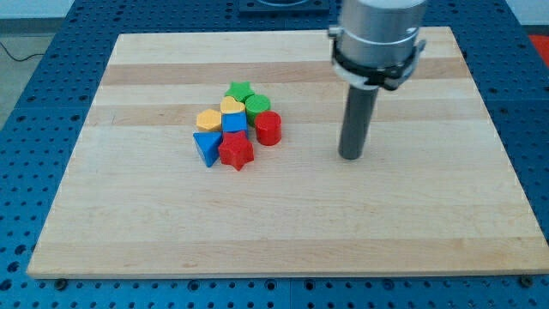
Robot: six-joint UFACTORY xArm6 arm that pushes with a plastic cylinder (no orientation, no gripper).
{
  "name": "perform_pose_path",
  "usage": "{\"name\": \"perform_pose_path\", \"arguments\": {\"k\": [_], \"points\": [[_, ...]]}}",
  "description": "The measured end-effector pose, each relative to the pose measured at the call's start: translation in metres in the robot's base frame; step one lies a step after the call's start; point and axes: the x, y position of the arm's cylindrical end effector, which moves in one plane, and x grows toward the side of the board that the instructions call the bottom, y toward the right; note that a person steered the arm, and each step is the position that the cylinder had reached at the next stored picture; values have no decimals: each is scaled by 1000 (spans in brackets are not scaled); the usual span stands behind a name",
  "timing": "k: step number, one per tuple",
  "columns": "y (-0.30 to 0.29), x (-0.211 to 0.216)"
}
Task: Push the red star towards bottom left of the board
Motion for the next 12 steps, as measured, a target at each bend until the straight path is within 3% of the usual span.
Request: {"name": "perform_pose_path", "arguments": {"k": [2,6,8,10,12], "points": [[-69,-1],[-99,-1],[-151,1],[-152,-14],[-212,41]]}}
